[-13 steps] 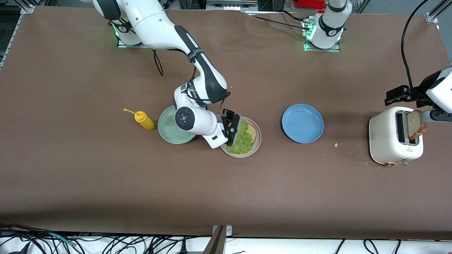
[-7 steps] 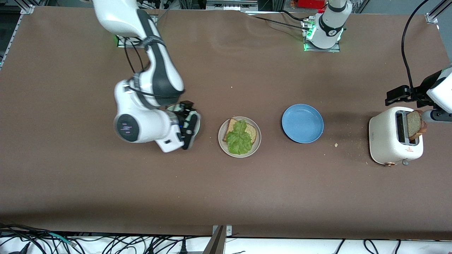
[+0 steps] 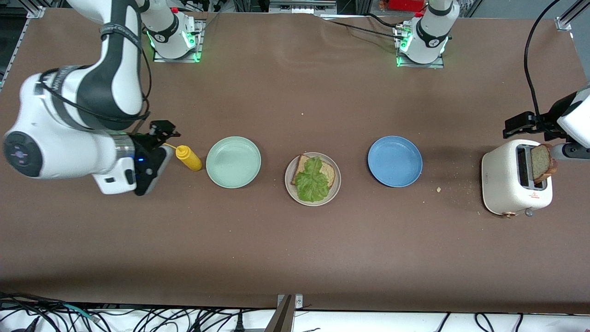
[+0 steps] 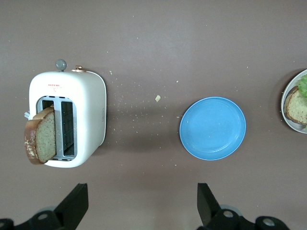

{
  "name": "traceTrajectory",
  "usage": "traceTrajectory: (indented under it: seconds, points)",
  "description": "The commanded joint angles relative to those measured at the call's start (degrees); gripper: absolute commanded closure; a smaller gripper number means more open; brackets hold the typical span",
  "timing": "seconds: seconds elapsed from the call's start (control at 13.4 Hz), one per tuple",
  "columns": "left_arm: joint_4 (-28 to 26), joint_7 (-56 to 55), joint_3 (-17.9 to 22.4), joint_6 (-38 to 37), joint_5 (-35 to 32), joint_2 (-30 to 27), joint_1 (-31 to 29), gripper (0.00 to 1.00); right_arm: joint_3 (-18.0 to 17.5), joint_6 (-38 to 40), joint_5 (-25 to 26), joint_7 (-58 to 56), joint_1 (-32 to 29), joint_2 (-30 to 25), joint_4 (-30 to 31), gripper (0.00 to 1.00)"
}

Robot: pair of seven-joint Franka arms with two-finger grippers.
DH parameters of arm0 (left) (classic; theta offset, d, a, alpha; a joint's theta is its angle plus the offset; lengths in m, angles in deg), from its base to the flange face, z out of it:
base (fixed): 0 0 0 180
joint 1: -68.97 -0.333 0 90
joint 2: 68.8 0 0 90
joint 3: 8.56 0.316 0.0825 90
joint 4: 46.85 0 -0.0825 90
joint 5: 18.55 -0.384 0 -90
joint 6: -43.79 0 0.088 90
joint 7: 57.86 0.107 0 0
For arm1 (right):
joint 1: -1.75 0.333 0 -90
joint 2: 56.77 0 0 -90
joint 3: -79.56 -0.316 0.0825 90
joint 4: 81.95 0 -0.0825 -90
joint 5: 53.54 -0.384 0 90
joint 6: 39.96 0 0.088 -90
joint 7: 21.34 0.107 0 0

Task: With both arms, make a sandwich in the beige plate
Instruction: 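Withdraw the right gripper while the left gripper moves to the toaster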

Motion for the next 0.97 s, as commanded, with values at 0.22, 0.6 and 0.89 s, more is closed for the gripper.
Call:
traceTrajectory:
  seconds: [0.22, 0.6, 0.89]
  points:
    - [-0.75, 0.09, 0.28, 1.13, 0.42, -1.07, -0.32, 0.00, 4.65, -0.48, 5.13, 0.16, 0.30, -0.30, 4.64, 0.00]
    - [-3.82, 2.18, 0.28, 6.04, -1.68, -1.07, -3.22, 0.00, -18.59, -5.77, 18.20, 13.65, -10.48, -8.73, 6.06, 0.00]
    - [-5.76, 7.90, 0.19, 9.13, -1.95, -1.07, -6.91, 0.00, -30.76, -14.08, 31.32, 23.36, -16.46, -18.56, 14.11, 0.00]
